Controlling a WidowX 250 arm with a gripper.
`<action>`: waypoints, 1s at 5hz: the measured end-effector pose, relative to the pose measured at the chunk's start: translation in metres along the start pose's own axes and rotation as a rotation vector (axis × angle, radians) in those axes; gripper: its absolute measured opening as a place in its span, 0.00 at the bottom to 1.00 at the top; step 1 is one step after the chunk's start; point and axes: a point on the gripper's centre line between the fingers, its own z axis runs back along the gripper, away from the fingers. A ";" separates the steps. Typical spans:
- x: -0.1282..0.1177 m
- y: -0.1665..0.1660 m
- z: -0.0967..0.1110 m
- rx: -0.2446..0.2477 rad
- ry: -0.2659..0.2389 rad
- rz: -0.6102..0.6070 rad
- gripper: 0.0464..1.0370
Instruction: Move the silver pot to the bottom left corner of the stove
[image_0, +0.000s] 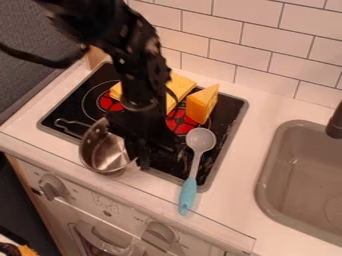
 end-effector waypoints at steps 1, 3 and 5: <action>-0.006 0.017 0.026 -0.013 -0.018 0.044 0.03; 0.022 0.073 0.034 0.003 -0.026 0.087 0.03; 0.036 0.111 0.003 0.068 0.039 0.111 0.03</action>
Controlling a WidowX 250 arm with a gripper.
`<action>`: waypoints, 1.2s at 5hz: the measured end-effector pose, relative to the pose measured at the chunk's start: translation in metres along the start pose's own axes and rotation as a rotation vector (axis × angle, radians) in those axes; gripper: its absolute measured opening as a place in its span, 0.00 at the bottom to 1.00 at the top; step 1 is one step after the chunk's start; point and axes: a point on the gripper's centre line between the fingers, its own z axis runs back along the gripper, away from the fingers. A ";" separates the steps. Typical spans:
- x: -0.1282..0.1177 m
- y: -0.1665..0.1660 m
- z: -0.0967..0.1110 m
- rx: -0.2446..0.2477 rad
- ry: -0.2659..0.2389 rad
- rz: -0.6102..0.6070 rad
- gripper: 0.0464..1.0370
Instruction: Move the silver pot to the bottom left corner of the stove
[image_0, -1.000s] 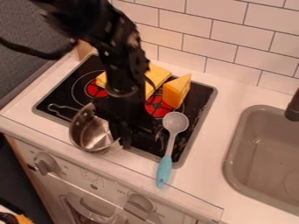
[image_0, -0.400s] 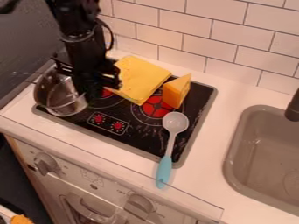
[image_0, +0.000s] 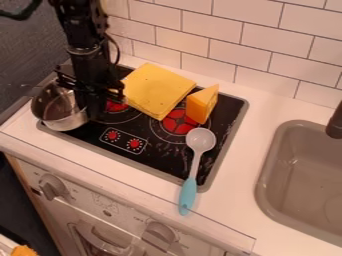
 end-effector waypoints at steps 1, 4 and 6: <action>0.001 0.011 -0.006 0.019 0.009 0.006 0.03; -0.002 -0.009 -0.009 -0.016 0.002 -0.011 0.42; -0.003 -0.012 0.041 -0.079 -0.120 0.012 0.96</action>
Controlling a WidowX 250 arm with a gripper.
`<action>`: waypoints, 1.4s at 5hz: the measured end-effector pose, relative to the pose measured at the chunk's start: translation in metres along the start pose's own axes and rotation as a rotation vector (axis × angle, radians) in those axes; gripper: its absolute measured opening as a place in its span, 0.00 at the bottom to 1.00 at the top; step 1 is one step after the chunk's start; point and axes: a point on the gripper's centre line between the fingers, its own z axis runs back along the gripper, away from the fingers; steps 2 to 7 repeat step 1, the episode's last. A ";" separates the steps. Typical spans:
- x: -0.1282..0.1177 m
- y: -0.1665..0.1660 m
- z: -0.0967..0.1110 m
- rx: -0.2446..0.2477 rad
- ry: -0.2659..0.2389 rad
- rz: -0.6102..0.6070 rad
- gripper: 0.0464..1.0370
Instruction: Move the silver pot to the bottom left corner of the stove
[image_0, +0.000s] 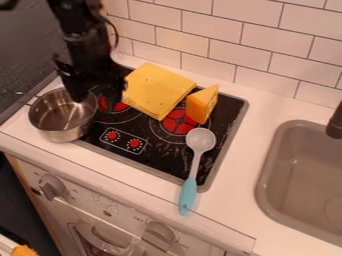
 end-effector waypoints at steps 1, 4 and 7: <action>-0.002 -0.004 0.007 -0.037 -0.002 0.009 0.97; -0.002 -0.004 0.007 -0.037 -0.002 0.009 0.97; -0.002 -0.004 0.007 -0.037 -0.002 0.009 0.97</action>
